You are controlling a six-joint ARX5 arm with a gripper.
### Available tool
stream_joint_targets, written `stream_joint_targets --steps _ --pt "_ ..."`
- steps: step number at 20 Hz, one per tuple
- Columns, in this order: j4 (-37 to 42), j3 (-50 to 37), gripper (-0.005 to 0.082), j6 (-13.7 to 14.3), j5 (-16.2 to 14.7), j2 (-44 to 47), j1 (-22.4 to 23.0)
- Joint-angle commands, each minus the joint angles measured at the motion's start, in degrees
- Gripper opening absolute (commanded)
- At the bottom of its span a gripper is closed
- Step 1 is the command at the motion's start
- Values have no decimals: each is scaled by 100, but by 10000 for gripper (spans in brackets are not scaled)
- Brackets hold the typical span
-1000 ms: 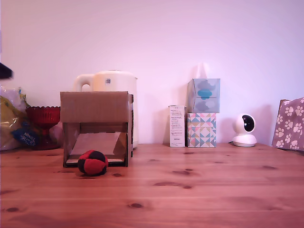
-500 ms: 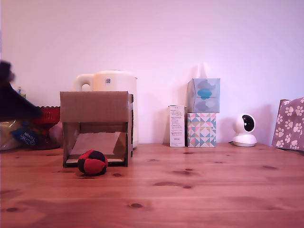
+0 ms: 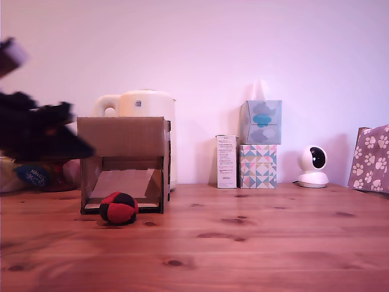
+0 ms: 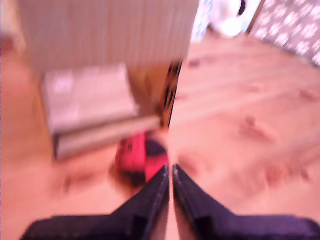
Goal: Drop the footbag into the cardboard dice tower
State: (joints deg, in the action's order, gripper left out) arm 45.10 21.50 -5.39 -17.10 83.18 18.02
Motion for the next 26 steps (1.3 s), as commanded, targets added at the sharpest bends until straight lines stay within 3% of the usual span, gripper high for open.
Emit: stream_joint_targets --steps 1,5,12,16,18,21,22,26 --pt "-9 63 794 188 0 260 35" --pt "-11 485 767 396 52 887 76" --pt "-219 1445 764 415 420 2275 118" --pt "-595 1733 757 437 459 2623 168" --pt "-787 1834 642 439 494 2693 205" --pt "-1040 1904 252 455 391 2706 240" --pt "-1005 1904 185 457 356 2695 249" --pt "-1613 1904 162 435 249 2197 267"
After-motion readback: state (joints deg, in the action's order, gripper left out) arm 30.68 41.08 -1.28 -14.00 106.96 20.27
